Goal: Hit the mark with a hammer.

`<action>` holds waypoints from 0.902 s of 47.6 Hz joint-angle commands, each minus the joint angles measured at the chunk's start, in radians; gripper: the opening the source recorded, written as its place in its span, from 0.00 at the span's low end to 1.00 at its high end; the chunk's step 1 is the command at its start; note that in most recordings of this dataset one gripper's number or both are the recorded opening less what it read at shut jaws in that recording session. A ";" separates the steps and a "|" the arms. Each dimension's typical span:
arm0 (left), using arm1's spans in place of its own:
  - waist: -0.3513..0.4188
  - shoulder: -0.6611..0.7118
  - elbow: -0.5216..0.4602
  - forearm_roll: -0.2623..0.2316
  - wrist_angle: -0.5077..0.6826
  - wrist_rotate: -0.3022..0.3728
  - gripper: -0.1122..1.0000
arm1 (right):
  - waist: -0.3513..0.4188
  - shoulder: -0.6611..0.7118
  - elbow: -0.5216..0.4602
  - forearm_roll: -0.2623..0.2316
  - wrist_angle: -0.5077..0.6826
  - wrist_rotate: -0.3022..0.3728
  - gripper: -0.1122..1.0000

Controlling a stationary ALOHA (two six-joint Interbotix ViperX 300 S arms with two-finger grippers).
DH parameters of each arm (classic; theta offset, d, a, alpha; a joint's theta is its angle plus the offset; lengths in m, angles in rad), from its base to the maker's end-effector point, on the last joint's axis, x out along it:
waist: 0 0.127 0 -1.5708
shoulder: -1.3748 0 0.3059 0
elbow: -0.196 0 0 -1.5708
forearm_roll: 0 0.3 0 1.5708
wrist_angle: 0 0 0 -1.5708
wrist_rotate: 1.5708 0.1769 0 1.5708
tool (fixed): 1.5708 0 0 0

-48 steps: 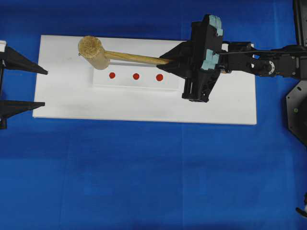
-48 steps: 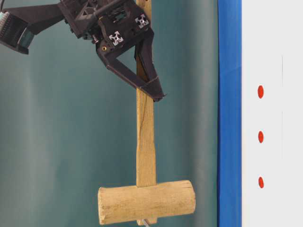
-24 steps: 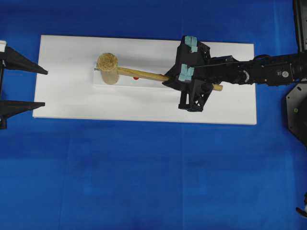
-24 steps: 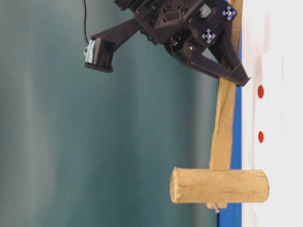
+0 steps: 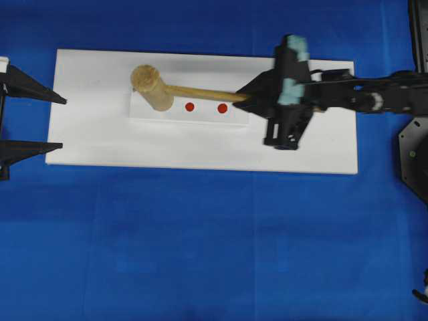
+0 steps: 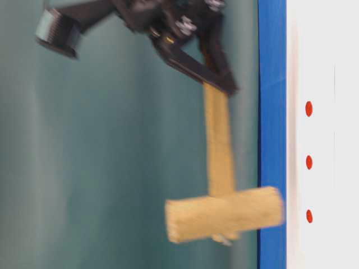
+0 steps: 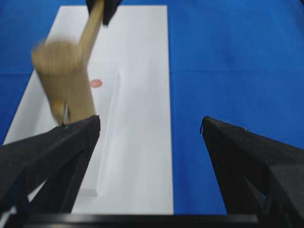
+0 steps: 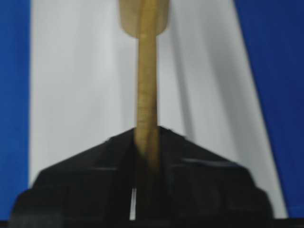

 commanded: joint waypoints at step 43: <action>0.002 0.009 -0.008 -0.002 -0.008 -0.003 0.92 | 0.012 0.021 0.146 0.023 -0.084 0.009 0.12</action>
